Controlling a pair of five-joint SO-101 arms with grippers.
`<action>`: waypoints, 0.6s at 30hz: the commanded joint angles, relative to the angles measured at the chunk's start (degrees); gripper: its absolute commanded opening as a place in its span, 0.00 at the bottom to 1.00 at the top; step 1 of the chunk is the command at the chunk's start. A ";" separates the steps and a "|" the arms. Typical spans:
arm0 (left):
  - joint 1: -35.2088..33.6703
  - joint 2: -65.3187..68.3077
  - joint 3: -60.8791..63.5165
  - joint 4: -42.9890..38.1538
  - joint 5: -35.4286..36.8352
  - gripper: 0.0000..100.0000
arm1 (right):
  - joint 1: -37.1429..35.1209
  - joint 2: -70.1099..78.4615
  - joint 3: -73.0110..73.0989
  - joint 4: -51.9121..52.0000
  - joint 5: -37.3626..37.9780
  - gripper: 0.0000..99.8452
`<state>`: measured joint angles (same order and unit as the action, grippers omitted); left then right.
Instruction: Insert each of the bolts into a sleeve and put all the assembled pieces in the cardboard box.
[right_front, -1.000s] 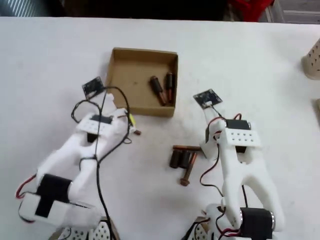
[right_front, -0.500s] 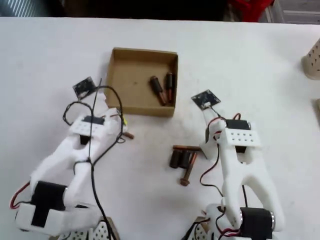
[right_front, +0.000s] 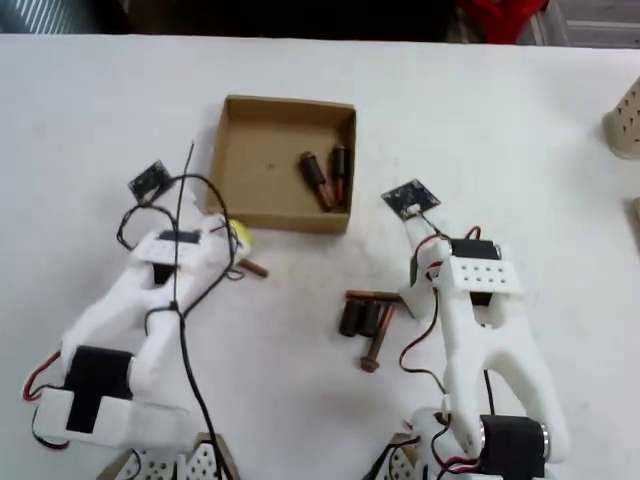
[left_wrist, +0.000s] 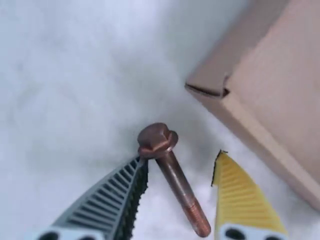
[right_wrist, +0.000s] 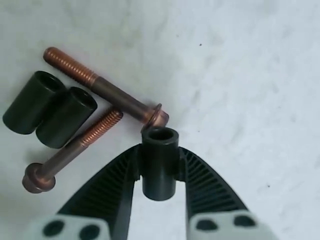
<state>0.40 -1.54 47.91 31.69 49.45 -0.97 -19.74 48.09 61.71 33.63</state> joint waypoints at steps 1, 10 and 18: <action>-1.19 1.01 -3.78 1.58 0.79 0.23 | -0.40 -1.98 -0.18 -0.40 0.79 0.02; -1.10 1.01 -3.60 -0.09 -2.11 0.02 | -0.40 -1.98 -0.18 -0.40 0.53 0.02; 3.21 0.66 -3.60 3.96 -9.05 0.02 | -0.40 -1.98 -0.18 -0.40 0.53 0.02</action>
<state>0.57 -0.48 46.42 32.84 46.46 -0.97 -19.74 48.09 61.71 33.63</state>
